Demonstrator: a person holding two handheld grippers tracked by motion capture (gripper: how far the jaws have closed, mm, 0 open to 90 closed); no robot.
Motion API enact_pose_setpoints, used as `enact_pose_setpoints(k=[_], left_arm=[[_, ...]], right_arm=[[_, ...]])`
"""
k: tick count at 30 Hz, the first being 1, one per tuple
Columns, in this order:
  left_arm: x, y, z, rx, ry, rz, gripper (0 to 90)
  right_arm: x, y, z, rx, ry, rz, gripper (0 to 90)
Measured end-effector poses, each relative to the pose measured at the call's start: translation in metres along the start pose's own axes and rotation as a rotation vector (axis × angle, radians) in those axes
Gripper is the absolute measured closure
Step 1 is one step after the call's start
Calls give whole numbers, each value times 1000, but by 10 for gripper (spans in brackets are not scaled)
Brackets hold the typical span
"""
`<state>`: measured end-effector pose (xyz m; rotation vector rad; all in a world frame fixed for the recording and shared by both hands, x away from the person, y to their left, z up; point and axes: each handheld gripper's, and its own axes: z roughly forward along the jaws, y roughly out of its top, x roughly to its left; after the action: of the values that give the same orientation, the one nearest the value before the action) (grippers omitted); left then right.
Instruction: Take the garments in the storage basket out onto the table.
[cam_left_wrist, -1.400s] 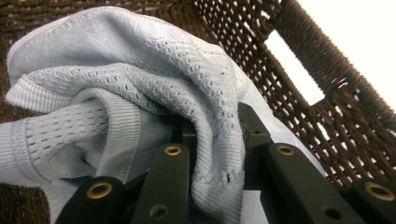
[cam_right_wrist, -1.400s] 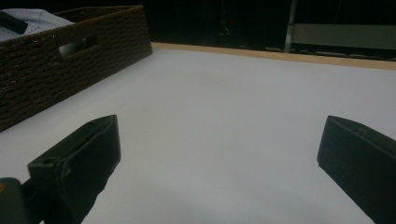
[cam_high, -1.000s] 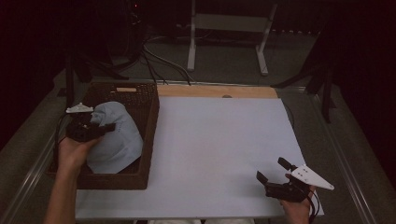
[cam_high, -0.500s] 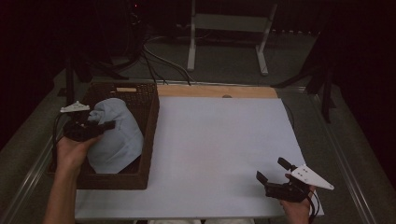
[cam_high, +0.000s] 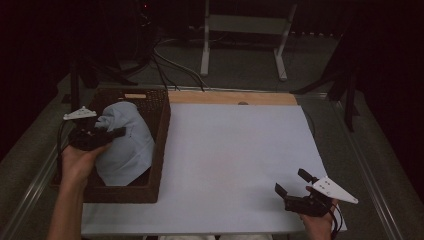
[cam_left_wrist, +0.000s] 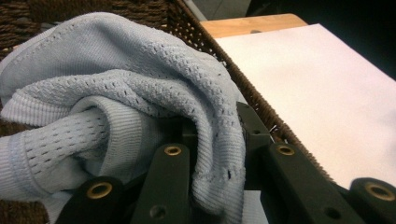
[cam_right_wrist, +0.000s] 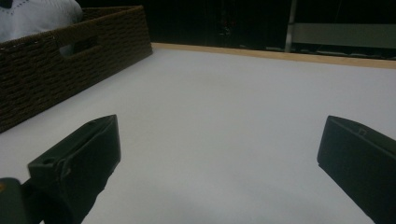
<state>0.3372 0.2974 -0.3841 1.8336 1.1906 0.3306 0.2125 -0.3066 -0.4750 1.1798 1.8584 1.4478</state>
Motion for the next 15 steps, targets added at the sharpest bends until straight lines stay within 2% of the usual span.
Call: enact_pose_setpoints(k=[15], left_arm=[[-10, 10, -3, -36, -43, 9, 796]], right_arm=[[0, 0, 0, 1, 1, -1, 0]])
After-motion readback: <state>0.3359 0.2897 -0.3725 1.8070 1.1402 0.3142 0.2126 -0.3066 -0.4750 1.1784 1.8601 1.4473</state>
